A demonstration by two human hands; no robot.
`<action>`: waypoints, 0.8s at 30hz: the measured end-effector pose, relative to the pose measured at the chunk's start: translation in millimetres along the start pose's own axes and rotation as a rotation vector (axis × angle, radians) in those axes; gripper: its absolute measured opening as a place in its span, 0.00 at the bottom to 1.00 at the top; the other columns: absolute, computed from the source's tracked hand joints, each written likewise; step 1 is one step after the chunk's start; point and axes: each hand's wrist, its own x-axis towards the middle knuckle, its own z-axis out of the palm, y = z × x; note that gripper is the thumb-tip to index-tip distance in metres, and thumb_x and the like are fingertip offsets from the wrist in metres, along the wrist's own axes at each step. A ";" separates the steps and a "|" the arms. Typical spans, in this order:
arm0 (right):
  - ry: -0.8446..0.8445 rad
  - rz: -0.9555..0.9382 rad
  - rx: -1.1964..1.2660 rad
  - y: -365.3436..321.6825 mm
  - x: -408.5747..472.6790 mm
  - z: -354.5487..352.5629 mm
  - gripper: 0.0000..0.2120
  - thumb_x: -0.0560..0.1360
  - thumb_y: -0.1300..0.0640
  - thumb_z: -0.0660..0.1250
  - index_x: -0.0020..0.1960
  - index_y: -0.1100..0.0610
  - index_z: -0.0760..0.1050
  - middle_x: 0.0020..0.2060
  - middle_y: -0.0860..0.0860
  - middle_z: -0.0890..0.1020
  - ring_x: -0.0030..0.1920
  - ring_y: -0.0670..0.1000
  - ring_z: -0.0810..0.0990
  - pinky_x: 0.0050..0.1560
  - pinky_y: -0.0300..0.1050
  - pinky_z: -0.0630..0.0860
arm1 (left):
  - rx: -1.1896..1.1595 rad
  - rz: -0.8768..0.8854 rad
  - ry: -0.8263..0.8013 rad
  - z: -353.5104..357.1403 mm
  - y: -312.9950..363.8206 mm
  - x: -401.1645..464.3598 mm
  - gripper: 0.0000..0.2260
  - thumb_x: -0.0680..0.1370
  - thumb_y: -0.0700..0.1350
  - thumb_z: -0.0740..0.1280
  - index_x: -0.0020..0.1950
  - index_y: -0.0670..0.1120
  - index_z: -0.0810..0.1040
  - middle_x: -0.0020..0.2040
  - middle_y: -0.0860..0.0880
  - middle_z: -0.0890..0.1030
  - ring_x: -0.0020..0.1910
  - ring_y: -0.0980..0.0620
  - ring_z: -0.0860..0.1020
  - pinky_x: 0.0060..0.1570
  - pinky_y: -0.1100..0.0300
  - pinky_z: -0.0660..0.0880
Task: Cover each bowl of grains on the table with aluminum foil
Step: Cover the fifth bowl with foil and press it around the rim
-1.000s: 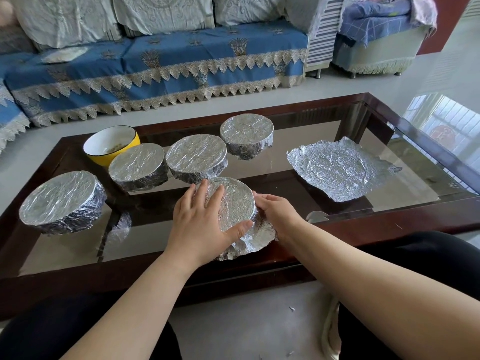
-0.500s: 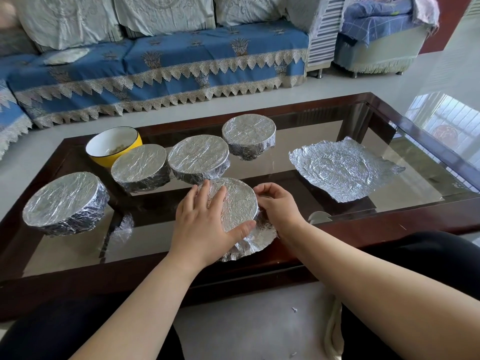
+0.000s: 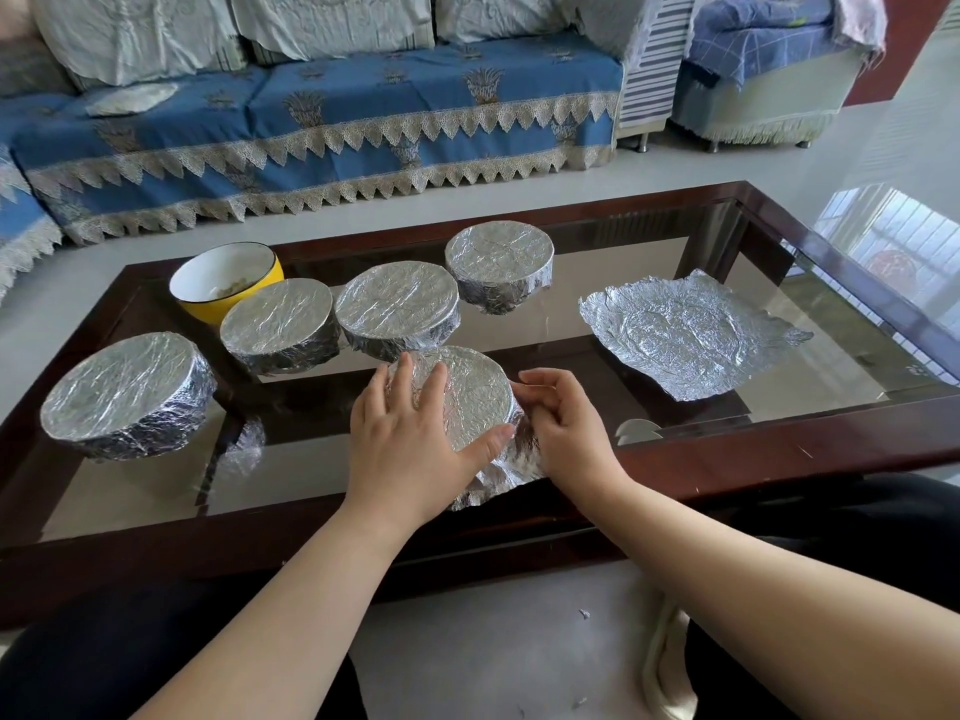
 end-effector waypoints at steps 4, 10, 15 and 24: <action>-0.105 0.046 0.099 -8.1 -1.0 -7.0 0.07 0.80 0.64 0.62 0.55 0.61 0.77 0.47 0.45 0.83 0.44 0.35 0.80 0.45 0.28 0.73 | 0.024 -0.035 -0.013 0.5 2.2 -0.7 0.54 0.62 0.81 0.33 0.81 0.52 0.47 0.81 0.43 0.46 0.79 0.41 0.45 0.76 0.44 0.47; -0.298 0.243 0.296 -4.3 6.3 -12.9 0.15 0.72 0.58 0.71 0.58 0.57 0.76 0.45 0.55 0.84 0.46 0.50 0.83 0.51 0.42 0.77 | 0.040 -0.049 -0.019 -1.0 -0.3 0.0 0.54 0.61 0.80 0.31 0.81 0.51 0.46 0.81 0.42 0.46 0.79 0.40 0.45 0.75 0.44 0.47; -0.370 0.401 0.554 -2.8 9.6 -13.0 0.15 0.75 0.70 0.65 0.60 0.60 0.76 0.46 0.58 0.84 0.43 0.54 0.84 0.49 0.46 0.81 | 0.045 -0.058 -0.011 -0.3 -1.3 -0.5 0.54 0.62 0.80 0.31 0.81 0.51 0.47 0.81 0.42 0.48 0.79 0.40 0.47 0.75 0.43 0.48; -0.531 0.465 0.649 6.3 11.6 -15.4 0.21 0.81 0.70 0.54 0.70 0.57 0.72 0.60 0.55 0.80 0.52 0.50 0.82 0.56 0.46 0.78 | 0.042 -0.069 -0.006 -0.2 -4.2 1.6 0.53 0.63 0.80 0.33 0.81 0.52 0.48 0.81 0.43 0.48 0.79 0.40 0.47 0.75 0.44 0.48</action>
